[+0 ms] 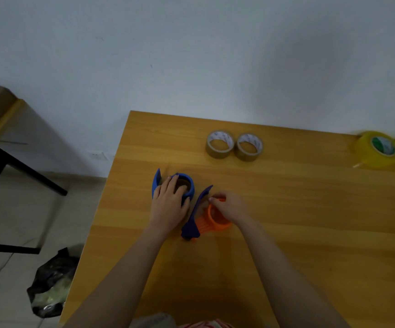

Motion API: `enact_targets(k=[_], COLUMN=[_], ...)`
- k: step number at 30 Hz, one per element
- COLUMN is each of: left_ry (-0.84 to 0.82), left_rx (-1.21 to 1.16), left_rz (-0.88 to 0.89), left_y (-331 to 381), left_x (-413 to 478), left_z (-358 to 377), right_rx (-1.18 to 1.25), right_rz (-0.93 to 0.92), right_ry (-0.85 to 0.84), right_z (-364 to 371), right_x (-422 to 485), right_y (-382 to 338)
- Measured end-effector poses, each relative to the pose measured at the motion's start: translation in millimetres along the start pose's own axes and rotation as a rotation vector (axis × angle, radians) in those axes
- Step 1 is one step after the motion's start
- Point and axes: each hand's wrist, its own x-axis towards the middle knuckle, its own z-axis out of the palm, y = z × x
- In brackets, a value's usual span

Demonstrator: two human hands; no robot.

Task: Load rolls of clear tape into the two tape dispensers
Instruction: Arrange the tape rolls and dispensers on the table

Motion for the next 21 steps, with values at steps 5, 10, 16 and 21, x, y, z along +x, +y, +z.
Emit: enact_targets(k=[5,10,16,21], left_ry=[0.048,0.045,0.005,0.022], left_rx=[-0.044,-0.031,0.045,0.103], left_rz=[0.056,0.082,0.148,0.04], left_y=[14,34,83,134], left_x=[12,26,26,14], left_z=[-16,-30,-28,-11], right_rx=[0.039,0.097,0.142,0.036], right_rz=[0.002,-0.063,-0.09,-0.146], right_ry=[0.051,0.127,0.155,0.108], right_z=[-15,-36,-59,-95], right_x=[-1,-1,-10,-19], right_y=[-4,-4,24,70])
